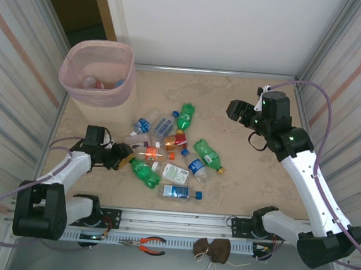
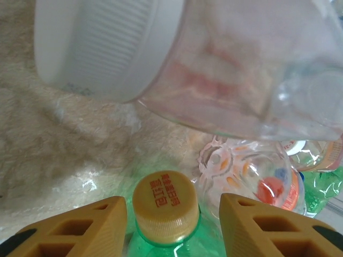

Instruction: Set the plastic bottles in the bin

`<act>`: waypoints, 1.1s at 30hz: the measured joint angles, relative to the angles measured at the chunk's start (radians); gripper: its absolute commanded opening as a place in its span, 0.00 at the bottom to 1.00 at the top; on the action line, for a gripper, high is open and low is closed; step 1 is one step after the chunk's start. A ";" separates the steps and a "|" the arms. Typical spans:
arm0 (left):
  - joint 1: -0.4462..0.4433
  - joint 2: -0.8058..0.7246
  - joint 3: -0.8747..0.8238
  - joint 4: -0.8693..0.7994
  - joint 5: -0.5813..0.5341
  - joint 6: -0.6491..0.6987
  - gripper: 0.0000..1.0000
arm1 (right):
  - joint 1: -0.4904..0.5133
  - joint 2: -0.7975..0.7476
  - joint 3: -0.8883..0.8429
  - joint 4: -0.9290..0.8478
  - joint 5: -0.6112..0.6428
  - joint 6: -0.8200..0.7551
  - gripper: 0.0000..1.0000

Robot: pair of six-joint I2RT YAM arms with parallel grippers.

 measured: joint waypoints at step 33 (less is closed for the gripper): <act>0.006 -0.248 0.169 -0.214 0.003 0.135 0.21 | -0.005 -0.011 0.000 -0.012 0.004 0.000 0.77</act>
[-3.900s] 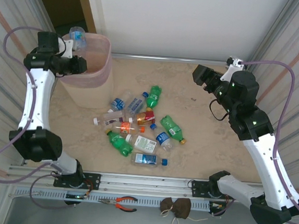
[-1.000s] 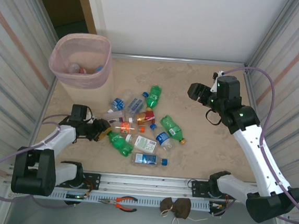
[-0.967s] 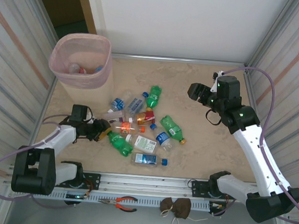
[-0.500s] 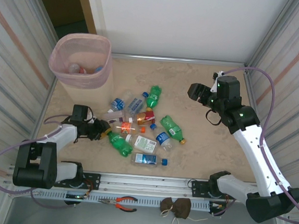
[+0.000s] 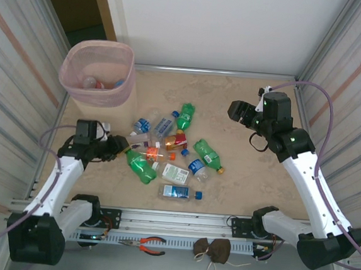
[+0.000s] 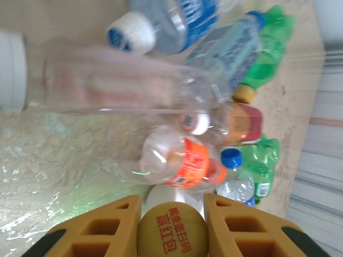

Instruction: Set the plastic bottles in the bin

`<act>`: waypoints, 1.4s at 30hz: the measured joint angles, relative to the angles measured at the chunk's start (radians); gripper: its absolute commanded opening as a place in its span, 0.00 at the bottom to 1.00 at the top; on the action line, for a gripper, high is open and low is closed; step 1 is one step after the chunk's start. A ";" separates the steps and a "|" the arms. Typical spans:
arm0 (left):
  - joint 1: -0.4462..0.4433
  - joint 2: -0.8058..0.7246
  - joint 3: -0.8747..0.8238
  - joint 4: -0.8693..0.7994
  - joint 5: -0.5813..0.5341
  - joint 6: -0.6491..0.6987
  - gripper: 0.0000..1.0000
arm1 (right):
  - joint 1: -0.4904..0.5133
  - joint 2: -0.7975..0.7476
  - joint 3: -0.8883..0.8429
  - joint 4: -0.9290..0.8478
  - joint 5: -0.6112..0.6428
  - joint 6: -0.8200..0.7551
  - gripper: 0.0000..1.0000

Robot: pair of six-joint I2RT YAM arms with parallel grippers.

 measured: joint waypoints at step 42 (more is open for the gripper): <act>0.216 0.699 1.631 -0.352 -0.448 0.757 0.13 | 0.000 0.021 0.037 -0.006 0.019 0.000 0.76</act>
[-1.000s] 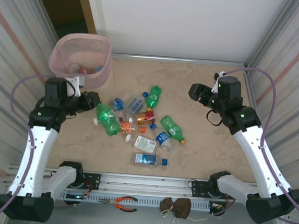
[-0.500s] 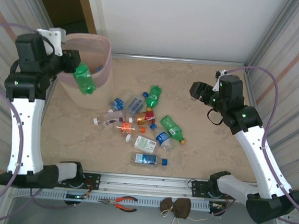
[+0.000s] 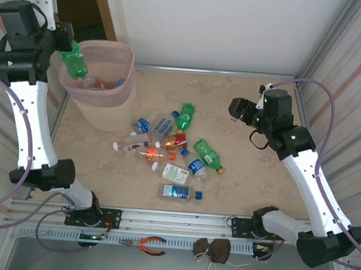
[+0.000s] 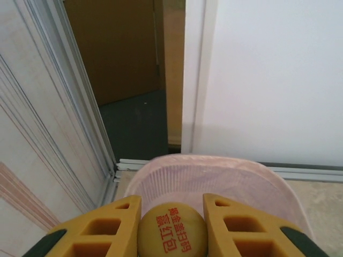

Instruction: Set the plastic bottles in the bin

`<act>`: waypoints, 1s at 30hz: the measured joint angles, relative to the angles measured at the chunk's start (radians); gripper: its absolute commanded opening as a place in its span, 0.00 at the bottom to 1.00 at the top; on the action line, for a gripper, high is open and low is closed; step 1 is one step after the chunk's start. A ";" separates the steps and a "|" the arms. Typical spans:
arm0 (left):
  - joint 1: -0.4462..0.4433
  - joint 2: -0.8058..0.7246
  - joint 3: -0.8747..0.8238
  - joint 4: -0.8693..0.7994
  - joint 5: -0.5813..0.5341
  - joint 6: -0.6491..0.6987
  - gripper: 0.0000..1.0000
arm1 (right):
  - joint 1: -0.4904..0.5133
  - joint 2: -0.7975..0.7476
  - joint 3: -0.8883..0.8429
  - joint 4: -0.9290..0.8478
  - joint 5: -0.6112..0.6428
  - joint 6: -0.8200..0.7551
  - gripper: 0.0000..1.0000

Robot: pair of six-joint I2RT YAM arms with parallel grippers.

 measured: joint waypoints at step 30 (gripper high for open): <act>0.000 0.357 -0.117 -0.095 -0.082 0.113 0.40 | 0.000 0.015 -0.003 0.015 -0.008 0.000 0.76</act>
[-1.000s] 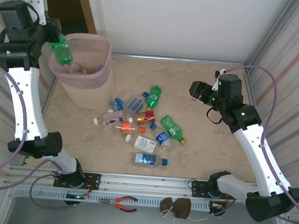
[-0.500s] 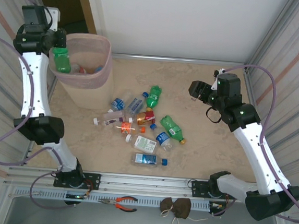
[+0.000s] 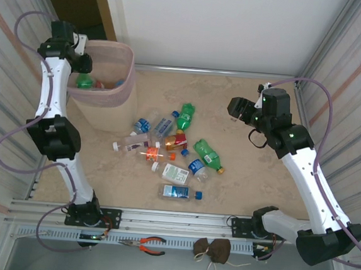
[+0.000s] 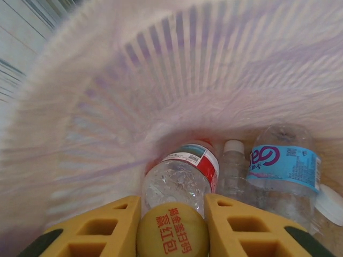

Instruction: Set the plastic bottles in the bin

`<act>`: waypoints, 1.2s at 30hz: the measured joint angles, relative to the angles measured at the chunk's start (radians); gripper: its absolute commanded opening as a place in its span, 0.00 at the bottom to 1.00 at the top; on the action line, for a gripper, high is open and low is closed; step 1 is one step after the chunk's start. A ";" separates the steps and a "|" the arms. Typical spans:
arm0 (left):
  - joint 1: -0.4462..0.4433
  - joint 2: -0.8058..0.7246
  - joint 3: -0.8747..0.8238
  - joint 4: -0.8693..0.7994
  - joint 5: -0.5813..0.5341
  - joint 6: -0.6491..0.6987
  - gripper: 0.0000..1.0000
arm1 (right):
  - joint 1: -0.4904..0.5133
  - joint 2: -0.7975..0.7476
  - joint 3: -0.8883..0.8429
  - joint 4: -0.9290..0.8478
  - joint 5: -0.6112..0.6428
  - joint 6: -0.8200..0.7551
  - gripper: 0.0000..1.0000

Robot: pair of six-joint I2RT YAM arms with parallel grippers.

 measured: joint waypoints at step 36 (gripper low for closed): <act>-0.003 -0.502 -0.514 0.190 0.494 -0.203 0.54 | 0.533 0.097 -0.200 -0.124 -0.198 -0.758 0.78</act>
